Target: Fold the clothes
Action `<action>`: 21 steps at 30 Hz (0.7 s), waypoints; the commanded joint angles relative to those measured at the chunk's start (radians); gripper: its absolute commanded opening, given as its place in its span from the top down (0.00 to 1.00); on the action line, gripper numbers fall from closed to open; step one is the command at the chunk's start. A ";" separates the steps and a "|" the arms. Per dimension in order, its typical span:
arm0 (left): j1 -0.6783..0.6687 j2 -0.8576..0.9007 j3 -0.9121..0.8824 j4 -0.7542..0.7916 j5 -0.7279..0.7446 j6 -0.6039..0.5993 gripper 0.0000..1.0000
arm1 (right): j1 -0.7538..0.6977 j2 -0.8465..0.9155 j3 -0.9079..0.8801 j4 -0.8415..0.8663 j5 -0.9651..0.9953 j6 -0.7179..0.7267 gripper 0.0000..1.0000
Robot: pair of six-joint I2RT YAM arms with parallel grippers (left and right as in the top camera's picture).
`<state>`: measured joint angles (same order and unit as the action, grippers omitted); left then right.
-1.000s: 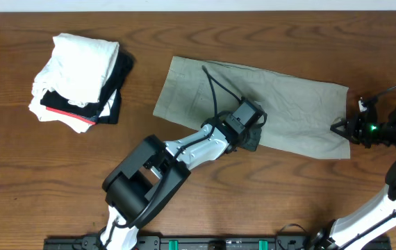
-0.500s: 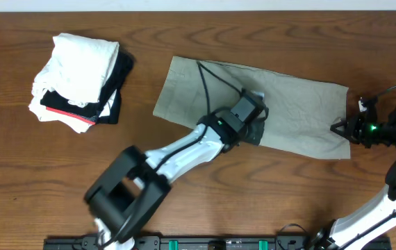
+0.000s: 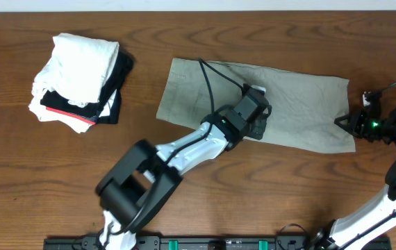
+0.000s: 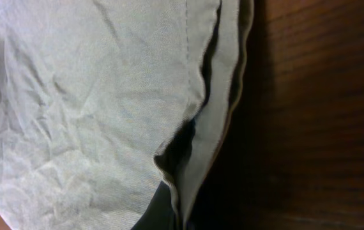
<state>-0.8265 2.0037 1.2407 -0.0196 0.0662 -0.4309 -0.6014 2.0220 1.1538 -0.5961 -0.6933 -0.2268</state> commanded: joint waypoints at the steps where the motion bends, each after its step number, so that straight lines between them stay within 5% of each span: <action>1: 0.000 0.058 0.003 0.011 -0.026 -0.020 0.94 | 0.028 -0.012 0.008 -0.006 -0.005 0.000 0.99; 10: 0.000 0.065 0.008 -0.034 -0.021 -0.018 0.94 | 0.040 -0.012 0.008 -0.006 0.009 0.002 0.99; 21: 0.007 -0.034 0.050 0.126 -0.107 -0.016 0.94 | 0.040 -0.012 0.008 -0.009 0.009 0.002 0.99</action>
<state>-0.8265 1.9755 1.2682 0.0879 0.0380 -0.4450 -0.5739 2.0220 1.1557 -0.6018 -0.6872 -0.2268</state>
